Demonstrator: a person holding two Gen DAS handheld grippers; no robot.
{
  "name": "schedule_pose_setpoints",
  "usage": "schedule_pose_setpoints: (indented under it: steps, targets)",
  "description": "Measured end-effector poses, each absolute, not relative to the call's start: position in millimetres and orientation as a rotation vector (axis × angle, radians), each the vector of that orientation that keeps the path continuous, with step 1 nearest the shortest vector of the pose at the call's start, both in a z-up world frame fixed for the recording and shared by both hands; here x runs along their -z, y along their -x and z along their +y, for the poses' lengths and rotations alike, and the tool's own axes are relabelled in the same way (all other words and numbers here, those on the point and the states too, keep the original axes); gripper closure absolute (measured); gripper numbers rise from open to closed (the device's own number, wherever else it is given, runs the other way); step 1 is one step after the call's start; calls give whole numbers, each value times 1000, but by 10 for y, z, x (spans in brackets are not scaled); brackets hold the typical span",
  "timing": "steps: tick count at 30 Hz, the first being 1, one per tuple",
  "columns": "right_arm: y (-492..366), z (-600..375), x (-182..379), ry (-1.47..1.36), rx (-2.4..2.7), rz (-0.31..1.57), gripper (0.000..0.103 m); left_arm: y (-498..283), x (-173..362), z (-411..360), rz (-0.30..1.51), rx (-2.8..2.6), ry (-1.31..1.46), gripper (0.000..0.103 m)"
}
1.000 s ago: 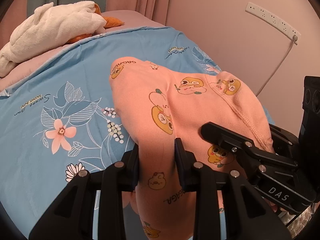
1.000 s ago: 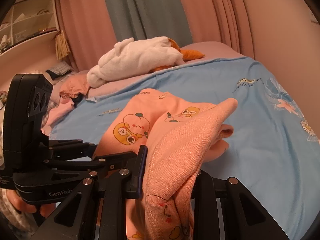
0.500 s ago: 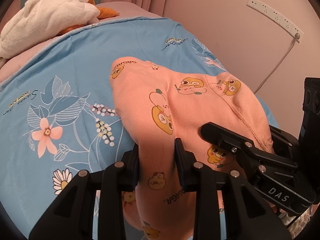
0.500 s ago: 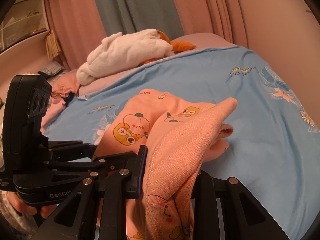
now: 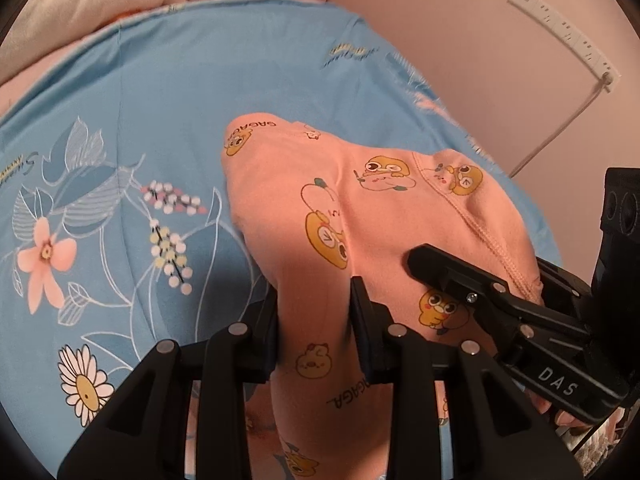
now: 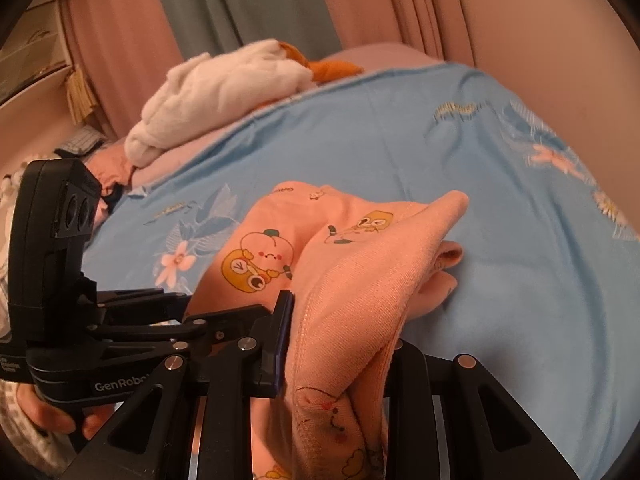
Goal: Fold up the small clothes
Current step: 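Lower the shirt onto the bedsheet with both grippers and release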
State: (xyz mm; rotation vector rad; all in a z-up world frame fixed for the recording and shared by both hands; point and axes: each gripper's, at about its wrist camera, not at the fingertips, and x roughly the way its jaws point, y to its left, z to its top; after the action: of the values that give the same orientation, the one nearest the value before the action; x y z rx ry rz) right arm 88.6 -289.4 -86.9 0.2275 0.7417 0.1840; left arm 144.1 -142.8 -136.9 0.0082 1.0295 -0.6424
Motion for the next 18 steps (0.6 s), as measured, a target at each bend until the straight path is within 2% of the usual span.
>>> schedule_pose_setpoints:
  steps: [5, 10, 14, 18]
  targets:
    - [-951, -3100, 1136, -377, -185, 828, 75, -1506, 1510, -1421, 1085, 625, -14, 64]
    - [-929, -3324, 1318, -521, -169, 876, 57, -1518, 1513, -1389, 1083, 613, -29, 56]
    - [-816, -3354, 1310, -535, -160, 869, 53, -1495, 1531, -1310, 1086, 599, -25, 51]
    - [-750, -3409, 1270, -537, -135, 861, 51, -1427, 1517, -1239, 1081, 591, -35, 51]
